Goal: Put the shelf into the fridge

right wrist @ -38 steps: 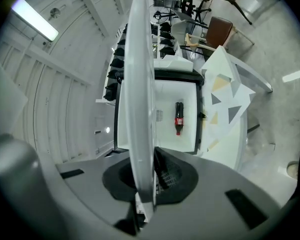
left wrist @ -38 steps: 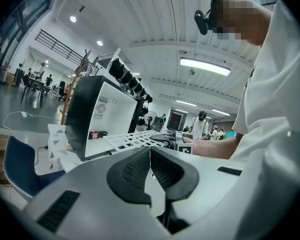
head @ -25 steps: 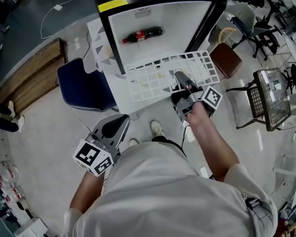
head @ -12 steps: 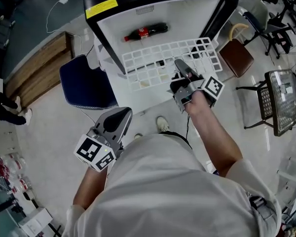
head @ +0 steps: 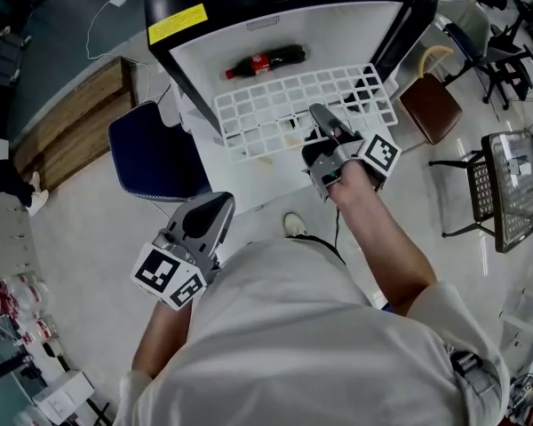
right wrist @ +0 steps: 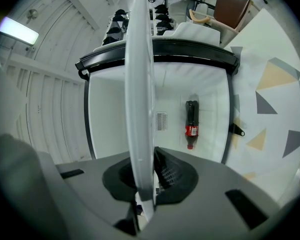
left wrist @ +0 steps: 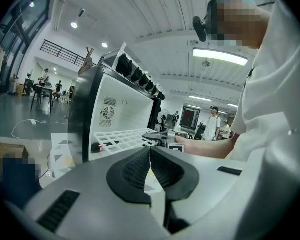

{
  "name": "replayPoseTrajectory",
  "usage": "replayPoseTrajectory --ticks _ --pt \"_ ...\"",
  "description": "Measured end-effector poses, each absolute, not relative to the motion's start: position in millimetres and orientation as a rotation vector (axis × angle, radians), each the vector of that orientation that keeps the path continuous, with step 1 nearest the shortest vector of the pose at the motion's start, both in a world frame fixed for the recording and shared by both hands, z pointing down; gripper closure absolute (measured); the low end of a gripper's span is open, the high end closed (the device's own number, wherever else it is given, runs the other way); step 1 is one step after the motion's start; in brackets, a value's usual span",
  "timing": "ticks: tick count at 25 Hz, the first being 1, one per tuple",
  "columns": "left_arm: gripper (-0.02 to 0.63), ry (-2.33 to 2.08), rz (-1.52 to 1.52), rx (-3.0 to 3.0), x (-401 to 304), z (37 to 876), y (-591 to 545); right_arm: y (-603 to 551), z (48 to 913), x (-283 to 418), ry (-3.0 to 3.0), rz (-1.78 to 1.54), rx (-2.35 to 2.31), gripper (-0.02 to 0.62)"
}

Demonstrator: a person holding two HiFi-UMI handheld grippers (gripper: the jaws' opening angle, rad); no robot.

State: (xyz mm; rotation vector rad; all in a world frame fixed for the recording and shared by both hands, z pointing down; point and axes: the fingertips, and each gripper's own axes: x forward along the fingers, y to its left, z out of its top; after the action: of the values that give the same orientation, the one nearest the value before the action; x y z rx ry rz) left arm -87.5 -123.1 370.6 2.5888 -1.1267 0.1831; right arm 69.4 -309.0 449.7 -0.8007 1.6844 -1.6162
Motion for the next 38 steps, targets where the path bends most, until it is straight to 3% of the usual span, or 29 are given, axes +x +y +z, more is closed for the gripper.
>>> replayPoseTrajectory --ticks 38 --pt "0.588 -1.159 0.166 2.559 -98 377 -132 -328 449 55 1.729 -1.659 -0.775 0.563"
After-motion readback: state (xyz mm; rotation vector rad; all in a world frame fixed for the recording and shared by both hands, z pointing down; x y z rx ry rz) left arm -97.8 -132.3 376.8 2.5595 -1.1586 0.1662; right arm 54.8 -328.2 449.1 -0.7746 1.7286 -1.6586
